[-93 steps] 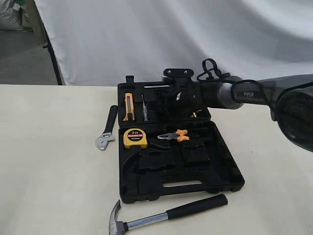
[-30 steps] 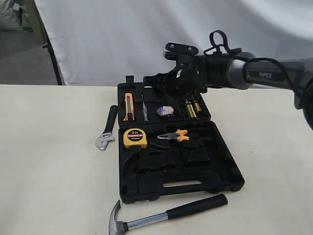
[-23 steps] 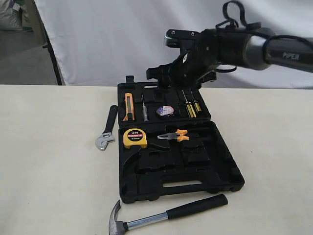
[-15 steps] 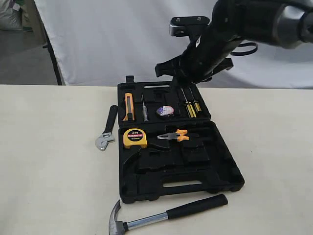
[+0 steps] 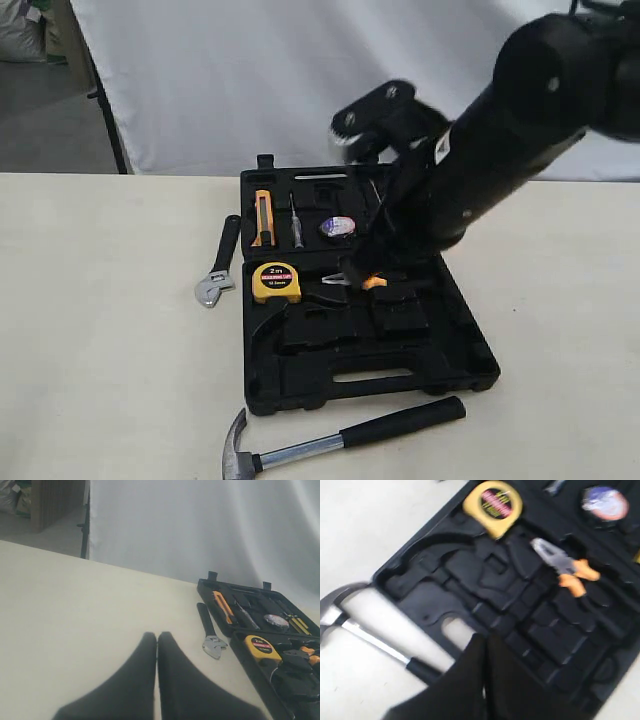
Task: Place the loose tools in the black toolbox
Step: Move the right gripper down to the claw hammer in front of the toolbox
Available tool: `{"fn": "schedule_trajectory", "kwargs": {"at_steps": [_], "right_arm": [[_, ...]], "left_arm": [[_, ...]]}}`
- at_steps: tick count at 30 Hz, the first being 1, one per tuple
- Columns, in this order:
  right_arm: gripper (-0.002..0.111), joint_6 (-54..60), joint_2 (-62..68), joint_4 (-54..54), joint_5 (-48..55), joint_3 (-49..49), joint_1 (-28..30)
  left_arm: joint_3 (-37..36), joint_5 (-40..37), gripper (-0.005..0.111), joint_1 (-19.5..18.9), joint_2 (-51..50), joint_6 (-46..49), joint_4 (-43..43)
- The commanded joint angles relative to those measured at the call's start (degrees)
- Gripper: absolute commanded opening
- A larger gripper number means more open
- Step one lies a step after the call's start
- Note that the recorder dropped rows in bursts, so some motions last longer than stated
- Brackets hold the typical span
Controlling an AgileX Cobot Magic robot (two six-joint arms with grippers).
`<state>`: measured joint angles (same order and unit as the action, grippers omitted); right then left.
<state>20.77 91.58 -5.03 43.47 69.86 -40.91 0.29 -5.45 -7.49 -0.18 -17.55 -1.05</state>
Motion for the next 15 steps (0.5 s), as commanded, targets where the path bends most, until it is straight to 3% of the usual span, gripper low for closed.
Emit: {"fn": "schedule_trajectory", "kwargs": {"at_steps": [1,6,15], "right_arm": [[0.0,9.5,-0.5,-3.8,-0.2,-5.9,-6.3],[0.0,11.5,-0.5,-3.8,-5.8,-10.8,-13.3],[0.0,11.0,-0.5,-4.0,-10.8,-13.2,-20.5]], "left_arm": [[0.2,0.4,0.001,-1.5,0.2,-0.3,-0.3],[0.2,0.4,0.001,-1.5,0.2,-0.3,-0.3],[0.2,0.4,0.001,-1.5,0.2,-0.3,-0.3]]}}
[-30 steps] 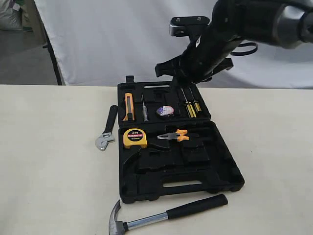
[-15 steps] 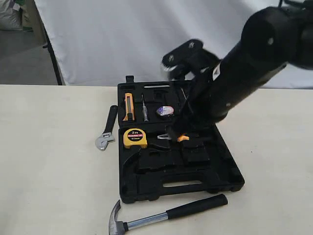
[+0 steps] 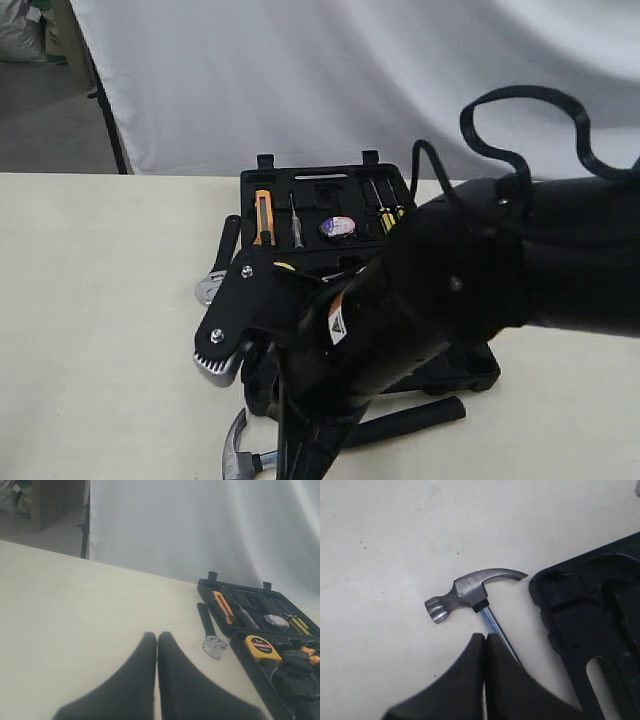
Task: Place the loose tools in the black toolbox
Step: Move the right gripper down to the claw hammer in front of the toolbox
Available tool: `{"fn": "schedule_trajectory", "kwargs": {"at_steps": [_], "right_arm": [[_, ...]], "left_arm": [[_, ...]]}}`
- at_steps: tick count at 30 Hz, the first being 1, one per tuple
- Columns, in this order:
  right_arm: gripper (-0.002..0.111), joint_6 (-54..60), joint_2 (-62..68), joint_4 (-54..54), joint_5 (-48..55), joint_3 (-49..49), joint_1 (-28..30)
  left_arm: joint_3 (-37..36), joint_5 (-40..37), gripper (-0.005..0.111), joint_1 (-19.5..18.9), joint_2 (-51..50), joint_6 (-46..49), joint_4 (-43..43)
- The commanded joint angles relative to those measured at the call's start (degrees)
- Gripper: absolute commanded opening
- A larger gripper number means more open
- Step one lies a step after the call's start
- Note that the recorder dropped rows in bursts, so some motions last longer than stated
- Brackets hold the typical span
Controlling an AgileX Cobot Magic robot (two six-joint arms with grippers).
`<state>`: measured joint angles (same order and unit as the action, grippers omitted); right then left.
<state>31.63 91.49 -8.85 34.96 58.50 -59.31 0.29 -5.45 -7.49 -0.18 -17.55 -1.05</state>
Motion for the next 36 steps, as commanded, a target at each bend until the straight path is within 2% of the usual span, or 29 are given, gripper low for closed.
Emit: {"fn": "schedule_trajectory", "kwargs": {"at_steps": [1,4,6,9,11,21,28,36], "right_arm": [[0.0,0.1,-0.4,-0.2,-2.7,-2.3,-2.3],[0.001,0.1,-0.4,-0.1,-6.2,-4.1,-3.6],[0.017,-0.8,-0.4,-0.1,-8.3,-4.1,-3.6],[0.05,-3.5,3.3,0.2,-9.3,-3.9,-3.6],[0.061,-2.7,6.8,0.2,-9.3,-3.9,-3.6],[0.061,-0.2,15.5,6.3,-6.6,3.1,-3.6],[0.061,-0.2,19.5,13.3,-0.4,8.2,-3.6],[0.061,0.2,19.5,19.3,-3.3,8.1,-3.6]], "left_arm": [[0.2,0.4,0.001,-1.5,0.2,-0.3,-0.3],[0.2,0.4,0.001,-1.5,0.2,-0.3,-0.3],[0.2,0.4,0.001,-1.5,0.2,-0.3,-0.3],[0.2,0.4,0.001,-1.5,0.2,-0.3,-0.3],[0.2,0.4,0.001,-1.5,0.2,-0.3,-0.3],[0.2,0.4,0.001,-1.5,0.2,-0.3,-0.3],[0.2,0.4,0.001,-1.5,0.2,-0.3,-0.3],[0.2,0.4,0.001,-1.5,0.2,-0.3,-0.3]]}}
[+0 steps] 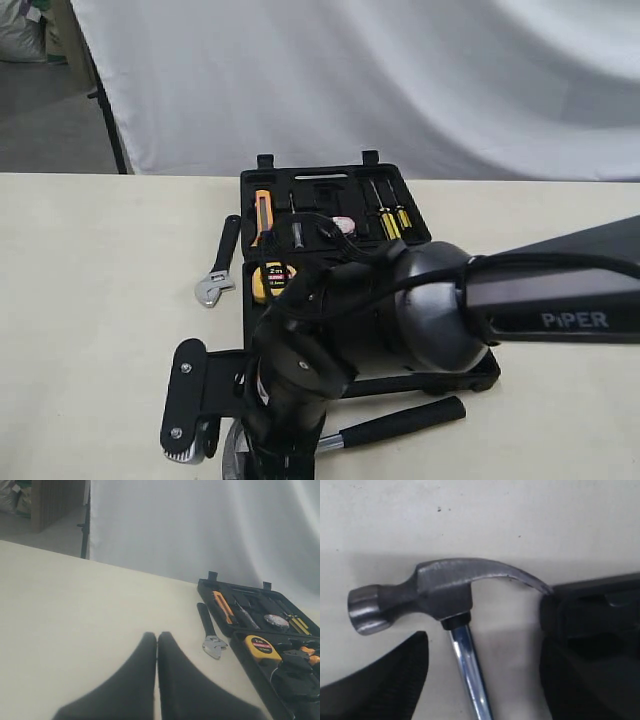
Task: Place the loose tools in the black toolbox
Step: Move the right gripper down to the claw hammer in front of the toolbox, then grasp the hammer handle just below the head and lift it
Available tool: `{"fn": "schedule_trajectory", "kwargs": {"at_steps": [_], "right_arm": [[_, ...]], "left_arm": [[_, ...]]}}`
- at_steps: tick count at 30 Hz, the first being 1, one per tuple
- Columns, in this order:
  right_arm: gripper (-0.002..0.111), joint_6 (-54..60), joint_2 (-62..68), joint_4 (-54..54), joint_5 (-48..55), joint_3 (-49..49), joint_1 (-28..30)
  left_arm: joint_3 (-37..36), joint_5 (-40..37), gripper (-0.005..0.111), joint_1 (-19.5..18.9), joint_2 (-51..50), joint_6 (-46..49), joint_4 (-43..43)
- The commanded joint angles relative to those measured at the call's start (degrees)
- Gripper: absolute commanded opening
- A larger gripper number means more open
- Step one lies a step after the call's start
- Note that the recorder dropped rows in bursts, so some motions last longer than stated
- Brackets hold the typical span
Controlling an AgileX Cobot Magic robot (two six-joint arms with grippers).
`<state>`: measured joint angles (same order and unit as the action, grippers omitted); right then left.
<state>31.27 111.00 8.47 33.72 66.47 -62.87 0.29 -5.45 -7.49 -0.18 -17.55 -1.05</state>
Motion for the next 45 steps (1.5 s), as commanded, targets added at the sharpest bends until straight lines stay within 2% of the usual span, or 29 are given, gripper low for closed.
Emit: {"fn": "schedule_trajectory", "kwargs": {"at_steps": [1,12,20,39,45], "right_arm": [[0.061,0.6,0.0,2.0,-2.6,0.1,0.0],[0.061,0.6,5.2,1.4,-2.0,0.1,0.0],[0.056,0.6,5.0,-3.0,0.9,0.1,0.0],[0.056,2.6,0.4,-2.7,3.9,0.1,-0.5],[0.056,4.0,-0.1,-3.0,0.9,0.1,-0.5]], "left_arm": [[0.2,0.4,0.001,-1.5,0.2,-0.3,-0.3],[0.2,0.4,0.001,-1.5,0.2,-0.3,-0.3],[0.2,0.4,0.001,-1.5,0.2,-0.3,-0.3],[0.2,0.4,0.001,-1.5,0.2,-0.3,-0.3],[0.2,0.4,0.001,-1.5,0.2,-0.3,-0.3]]}}
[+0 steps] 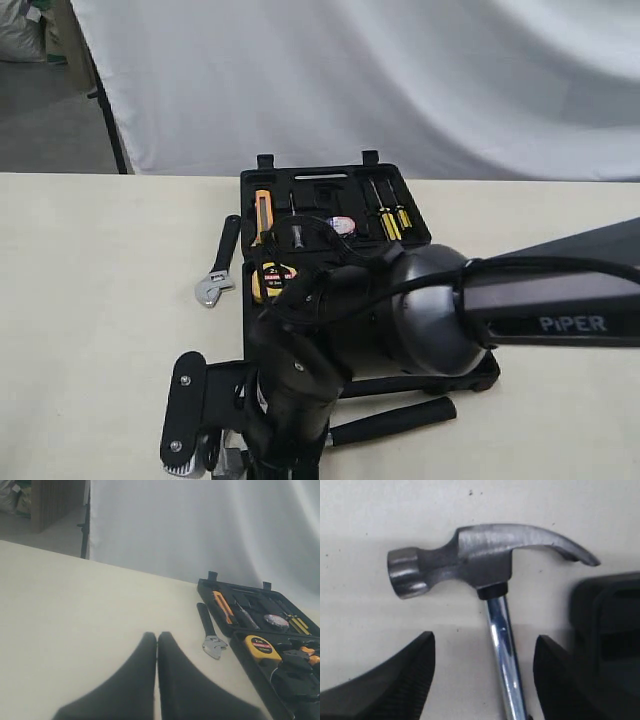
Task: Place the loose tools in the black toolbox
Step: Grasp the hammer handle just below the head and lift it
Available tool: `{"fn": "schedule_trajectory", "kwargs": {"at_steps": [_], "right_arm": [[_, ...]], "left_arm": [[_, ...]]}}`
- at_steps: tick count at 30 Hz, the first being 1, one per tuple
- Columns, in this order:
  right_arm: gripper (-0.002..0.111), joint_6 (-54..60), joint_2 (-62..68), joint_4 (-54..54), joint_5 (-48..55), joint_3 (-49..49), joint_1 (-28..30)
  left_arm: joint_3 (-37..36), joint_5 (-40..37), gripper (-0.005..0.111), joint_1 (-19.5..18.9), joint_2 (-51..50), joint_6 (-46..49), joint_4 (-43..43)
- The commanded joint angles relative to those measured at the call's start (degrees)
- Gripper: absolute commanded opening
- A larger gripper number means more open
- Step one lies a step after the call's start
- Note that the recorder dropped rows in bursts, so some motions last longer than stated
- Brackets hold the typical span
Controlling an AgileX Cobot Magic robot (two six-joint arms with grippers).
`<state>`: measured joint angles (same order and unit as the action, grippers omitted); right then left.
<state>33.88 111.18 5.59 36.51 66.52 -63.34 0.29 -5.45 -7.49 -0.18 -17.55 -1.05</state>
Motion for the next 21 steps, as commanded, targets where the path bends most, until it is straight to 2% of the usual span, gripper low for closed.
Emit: {"fn": "schedule_trajectory", "kwargs": {"at_steps": [1,9,11,14,16,21], "right_arm": [[0.056,1.5,0.0,-0.1,-2.9,0.1,-0.1],[0.054,2.6,6.4,-0.6,-7.3,0.1,-0.2],[0.044,4.5,6.5,-2.3,-6.0,0.1,-0.2],[0.015,7.4,5.3,-5.3,-4.4,0.1,-0.2],[0.0,8.0,4.2,-6.7,-3.5,0.1,-0.2],[-0.001,8.2,-0.4,-7.4,-3.0,0.1,-0.2]], "left_arm": [[0.2,0.4,0.001,-1.5,0.2,-0.3,-0.3],[0.2,0.4,0.001,-1.5,0.2,-0.3,-0.3],[0.2,0.4,0.001,-1.5,0.2,-0.3,-0.3],[0.2,0.4,0.001,-1.5,0.2,-0.3,-0.3],[0.2,0.4,0.001,-1.5,0.2,-0.3,-0.3],[0.2,0.4,0.001,-1.5,0.2,-0.3,-0.3]]}}
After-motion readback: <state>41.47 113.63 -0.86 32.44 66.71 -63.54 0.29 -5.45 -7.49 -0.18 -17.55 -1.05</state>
